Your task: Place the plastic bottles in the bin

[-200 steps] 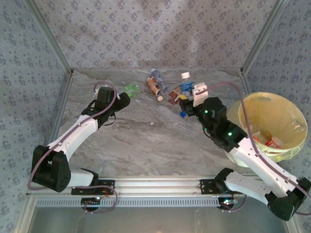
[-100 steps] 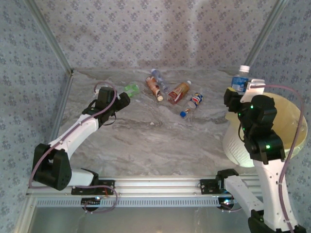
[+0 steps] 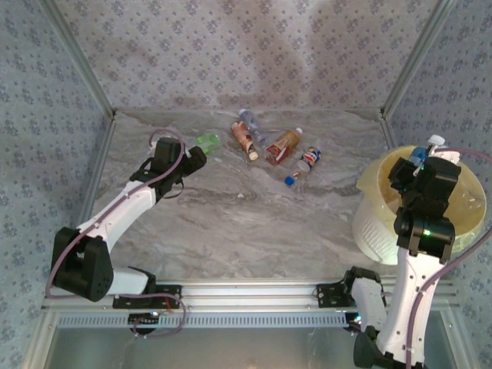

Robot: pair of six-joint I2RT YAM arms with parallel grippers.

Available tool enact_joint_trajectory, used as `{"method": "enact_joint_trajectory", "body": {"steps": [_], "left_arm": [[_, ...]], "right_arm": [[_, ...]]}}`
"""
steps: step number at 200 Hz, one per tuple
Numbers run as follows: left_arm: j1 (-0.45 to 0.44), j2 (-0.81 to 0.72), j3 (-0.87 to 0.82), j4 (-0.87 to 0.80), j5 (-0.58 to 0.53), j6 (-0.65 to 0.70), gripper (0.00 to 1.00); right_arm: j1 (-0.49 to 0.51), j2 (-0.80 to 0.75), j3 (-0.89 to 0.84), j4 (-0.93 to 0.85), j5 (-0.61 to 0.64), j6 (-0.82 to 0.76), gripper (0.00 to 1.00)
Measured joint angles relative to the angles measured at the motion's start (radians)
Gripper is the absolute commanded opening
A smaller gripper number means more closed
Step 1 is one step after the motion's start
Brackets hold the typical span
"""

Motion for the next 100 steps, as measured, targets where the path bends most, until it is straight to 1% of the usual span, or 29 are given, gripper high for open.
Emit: {"method": "enact_joint_trajectory", "body": {"steps": [12, 23, 47, 66, 79, 100], "left_arm": [[0.0, 0.0, 0.0, 0.0, 0.0, 0.0, 0.98], [0.0, 0.0, 0.0, 0.0, 0.0, 0.0, 0.98], [0.0, 0.0, 0.0, 0.0, 0.0, 0.0, 0.98], [0.0, 0.0, 0.0, 0.0, 0.0, 0.0, 0.98], [0.0, 0.0, 0.0, 0.0, 0.0, 0.0, 0.98], [0.0, 0.0, 0.0, 0.0, 0.0, 0.0, 0.98]], "right_arm": [[-0.01, 0.011, -0.013, -0.011, -0.041, 0.022, 0.69], [-0.011, 0.019, -0.017, -0.016, -0.072, 0.037, 0.74], [-0.013, 0.031, -0.019, -0.017, -0.11, 0.057, 0.88], [-0.013, 0.029, -0.019, -0.021, -0.116, 0.07, 0.93], [-0.013, 0.027, -0.018, -0.028, -0.115, 0.075, 1.0], [-0.013, 0.027, -0.014, -0.031, -0.114, 0.079, 1.0]]}}
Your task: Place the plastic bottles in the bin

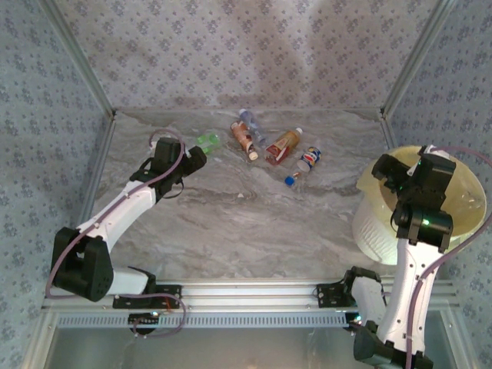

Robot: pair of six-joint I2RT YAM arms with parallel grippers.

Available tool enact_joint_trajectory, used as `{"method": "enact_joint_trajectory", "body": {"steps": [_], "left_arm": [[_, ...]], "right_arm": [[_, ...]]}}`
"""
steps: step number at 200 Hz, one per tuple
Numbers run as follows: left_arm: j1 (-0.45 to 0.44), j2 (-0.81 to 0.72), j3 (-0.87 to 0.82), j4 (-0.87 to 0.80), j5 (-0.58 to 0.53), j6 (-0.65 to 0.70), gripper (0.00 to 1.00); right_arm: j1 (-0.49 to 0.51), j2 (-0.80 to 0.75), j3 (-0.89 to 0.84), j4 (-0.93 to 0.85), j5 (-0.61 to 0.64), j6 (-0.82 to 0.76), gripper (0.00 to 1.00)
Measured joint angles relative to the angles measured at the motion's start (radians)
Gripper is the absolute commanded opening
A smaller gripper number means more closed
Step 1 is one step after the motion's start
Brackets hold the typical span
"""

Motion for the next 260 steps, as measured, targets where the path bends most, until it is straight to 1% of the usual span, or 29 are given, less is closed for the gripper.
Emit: {"method": "enact_joint_trajectory", "body": {"steps": [23, 50, 86, 110, 145, 168, 185, 206, 225, 241, 260], "left_arm": [[0.0, 0.0, 0.0, 0.0, 0.0, 0.0, 0.98], [0.005, 0.0, 0.0, 0.0, 0.007, 0.002, 0.98], [0.024, 0.0, 0.0, 0.001, 0.027, 0.012, 0.98], [0.042, 0.0, 0.0, 0.001, 0.045, 0.023, 0.98], [0.084, 0.021, 0.004, 0.005, 0.071, 0.069, 0.98], [0.127, 0.082, 0.033, 0.004, 0.103, 0.114, 0.98], [0.165, 0.15, 0.082, -0.002, 0.148, 0.15, 0.98], [0.207, 0.256, 0.178, -0.015, 0.214, 0.226, 0.98], [0.229, 0.355, 0.301, -0.067, 0.257, 0.347, 0.98], [0.232, 0.418, 0.394, -0.104, 0.29, 0.473, 0.98], [0.231, 0.468, 0.478, -0.135, 0.334, 0.618, 0.98]], "right_arm": [[0.0, 0.0, 0.011, 0.002, -0.015, 0.0, 1.0], [0.017, -0.019, 0.012, 0.042, -0.089, 0.0, 1.0], [0.109, -0.051, 0.011, 0.114, -0.155, -0.003, 1.0], [0.212, -0.06, 0.008, 0.164, -0.164, -0.01, 1.0], [0.411, -0.061, -0.053, 0.285, -0.153, -0.019, 1.0], [0.554, -0.041, -0.074, 0.361, -0.119, -0.04, 1.0], [0.661, -0.018, -0.086, 0.423, -0.066, -0.073, 1.0], [0.794, 0.022, -0.097, 0.481, 0.014, -0.139, 1.0], [0.893, 0.073, -0.097, 0.513, 0.093, -0.205, 1.0], [0.944, 0.108, -0.1, 0.522, 0.139, -0.248, 1.0], [0.964, 0.119, -0.115, 0.536, 0.17, -0.271, 1.0]]}}
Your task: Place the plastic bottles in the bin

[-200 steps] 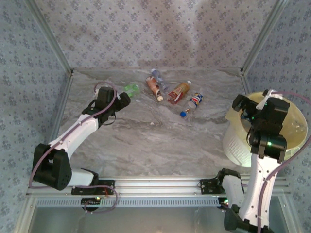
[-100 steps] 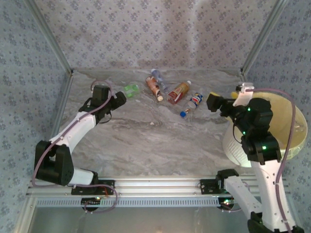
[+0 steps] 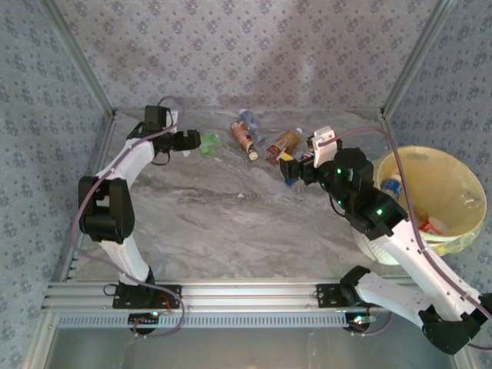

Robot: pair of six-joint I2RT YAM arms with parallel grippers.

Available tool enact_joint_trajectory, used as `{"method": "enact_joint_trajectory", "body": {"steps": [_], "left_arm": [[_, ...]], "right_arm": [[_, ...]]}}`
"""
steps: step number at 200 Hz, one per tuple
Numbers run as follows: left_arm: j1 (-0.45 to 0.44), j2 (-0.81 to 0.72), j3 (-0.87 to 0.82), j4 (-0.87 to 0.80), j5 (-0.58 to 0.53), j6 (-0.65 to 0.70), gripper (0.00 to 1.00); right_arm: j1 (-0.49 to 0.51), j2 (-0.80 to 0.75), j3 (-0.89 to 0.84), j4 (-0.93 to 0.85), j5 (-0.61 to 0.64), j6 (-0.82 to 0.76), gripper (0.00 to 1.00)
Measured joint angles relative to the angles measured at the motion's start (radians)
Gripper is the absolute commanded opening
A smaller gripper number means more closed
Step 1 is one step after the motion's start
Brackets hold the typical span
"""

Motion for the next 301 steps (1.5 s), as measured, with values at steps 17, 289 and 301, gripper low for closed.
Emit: {"method": "enact_joint_trajectory", "body": {"steps": [17, 289, 301], "left_arm": [[-0.001, 0.04, 0.057, -0.016, 0.025, 0.117, 0.98], [-0.053, 0.407, 0.216, 0.114, 0.023, 0.738, 0.55], [-0.055, 0.347, 0.115, 0.166, 0.007, 0.705, 0.54]], "right_arm": [[0.002, -0.001, -0.014, 0.014, 0.016, -0.007, 1.0], [0.019, -0.027, -0.058, 0.012, 0.111, -0.023, 1.0], [0.019, -0.027, -0.062, 0.015, 0.111, -0.017, 1.0]]}}
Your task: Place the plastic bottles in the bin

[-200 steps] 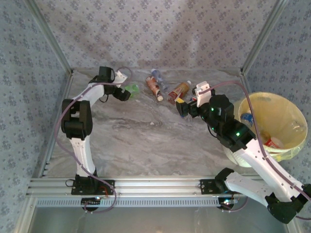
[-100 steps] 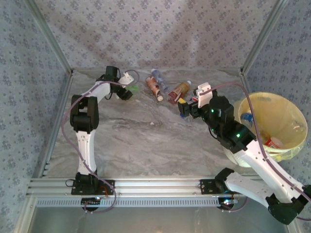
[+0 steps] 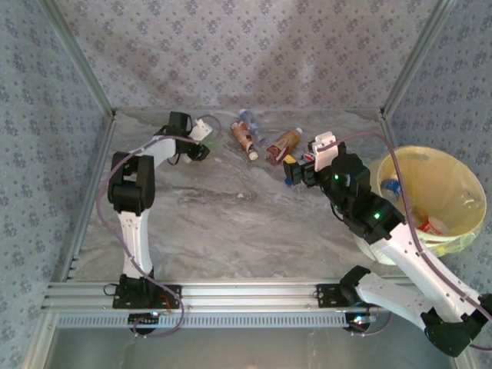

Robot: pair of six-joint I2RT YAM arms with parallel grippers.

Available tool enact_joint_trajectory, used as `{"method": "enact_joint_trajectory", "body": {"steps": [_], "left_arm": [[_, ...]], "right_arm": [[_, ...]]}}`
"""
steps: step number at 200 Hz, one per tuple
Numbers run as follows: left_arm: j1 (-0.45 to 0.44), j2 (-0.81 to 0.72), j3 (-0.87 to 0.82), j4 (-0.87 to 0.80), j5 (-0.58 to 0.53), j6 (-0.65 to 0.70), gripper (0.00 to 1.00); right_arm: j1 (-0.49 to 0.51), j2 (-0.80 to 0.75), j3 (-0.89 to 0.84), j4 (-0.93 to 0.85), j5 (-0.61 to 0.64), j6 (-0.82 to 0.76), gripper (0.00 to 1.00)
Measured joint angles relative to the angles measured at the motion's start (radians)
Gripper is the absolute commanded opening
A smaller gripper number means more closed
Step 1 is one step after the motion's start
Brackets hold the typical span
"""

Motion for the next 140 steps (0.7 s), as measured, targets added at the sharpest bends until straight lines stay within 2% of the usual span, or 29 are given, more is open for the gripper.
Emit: {"method": "enact_joint_trajectory", "body": {"steps": [26, 68, 104, 140], "left_arm": [[-0.016, -0.134, -0.199, 0.114, -0.032, -0.07, 0.47], [-0.086, -0.338, -0.39, 0.26, -0.097, -0.186, 0.44], [-0.224, -0.531, -0.549, 0.343, -0.156, -0.292, 0.42], [-0.371, -0.73, -0.675, 0.386, -0.183, -0.418, 0.42]], "right_arm": [[0.0, 0.0, -0.012, 0.008, -0.003, 0.022, 1.0], [0.0, 0.021, -0.049, 0.05, -0.025, 0.1, 1.0], [-0.005, 0.09, -0.069, 0.091, -0.059, 0.278, 1.0], [-0.05, 0.193, -0.076, 0.14, -0.168, 0.505, 0.99]]}}
